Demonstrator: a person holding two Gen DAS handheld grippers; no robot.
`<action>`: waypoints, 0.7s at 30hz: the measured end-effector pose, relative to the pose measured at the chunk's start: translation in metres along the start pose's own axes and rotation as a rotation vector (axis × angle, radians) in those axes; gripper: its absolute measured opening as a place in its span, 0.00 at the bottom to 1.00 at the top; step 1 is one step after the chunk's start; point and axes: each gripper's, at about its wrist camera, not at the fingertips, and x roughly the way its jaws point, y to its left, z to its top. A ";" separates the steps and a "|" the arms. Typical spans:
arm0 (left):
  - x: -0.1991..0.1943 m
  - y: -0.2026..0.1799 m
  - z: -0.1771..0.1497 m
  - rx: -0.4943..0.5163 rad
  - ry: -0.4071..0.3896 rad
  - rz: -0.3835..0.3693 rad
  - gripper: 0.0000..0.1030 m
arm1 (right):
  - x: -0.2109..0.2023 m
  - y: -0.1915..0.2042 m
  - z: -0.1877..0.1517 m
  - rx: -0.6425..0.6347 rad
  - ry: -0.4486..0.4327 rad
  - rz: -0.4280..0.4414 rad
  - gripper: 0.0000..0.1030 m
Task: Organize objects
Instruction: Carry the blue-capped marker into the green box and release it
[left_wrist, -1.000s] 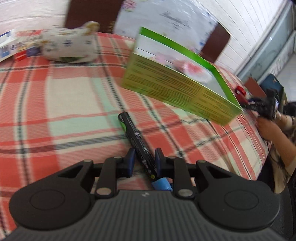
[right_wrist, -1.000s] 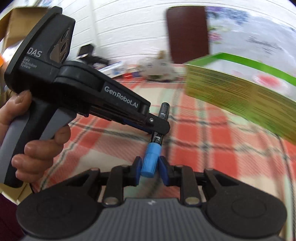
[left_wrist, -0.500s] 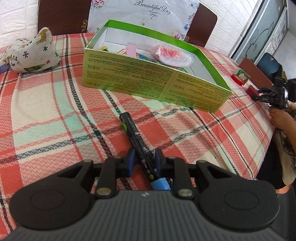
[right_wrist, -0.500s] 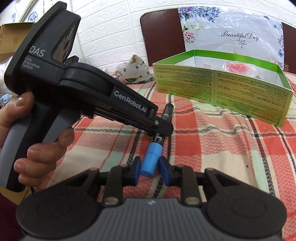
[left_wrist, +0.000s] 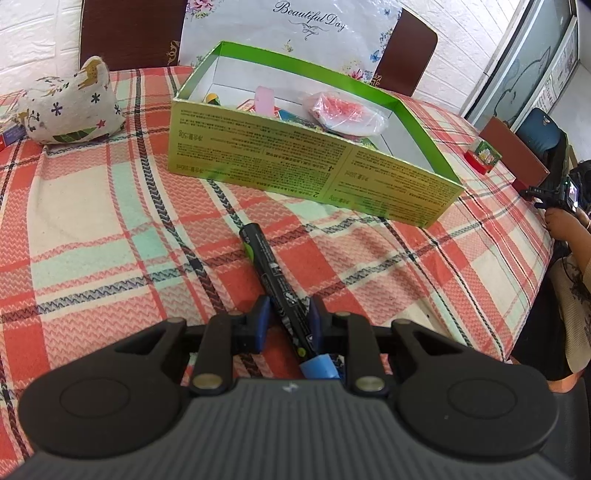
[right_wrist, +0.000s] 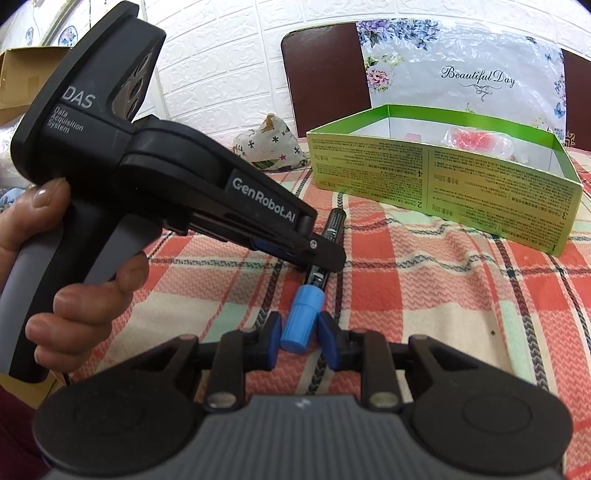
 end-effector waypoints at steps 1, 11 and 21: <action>-0.001 -0.001 0.000 0.005 -0.006 0.001 0.24 | -0.001 0.000 0.000 0.002 -0.004 0.001 0.22; -0.027 -0.009 0.019 0.028 -0.096 -0.011 0.24 | -0.018 0.003 0.013 -0.018 -0.116 0.001 0.22; -0.023 -0.055 0.092 0.168 -0.245 -0.038 0.23 | -0.029 -0.031 0.065 -0.060 -0.299 -0.137 0.22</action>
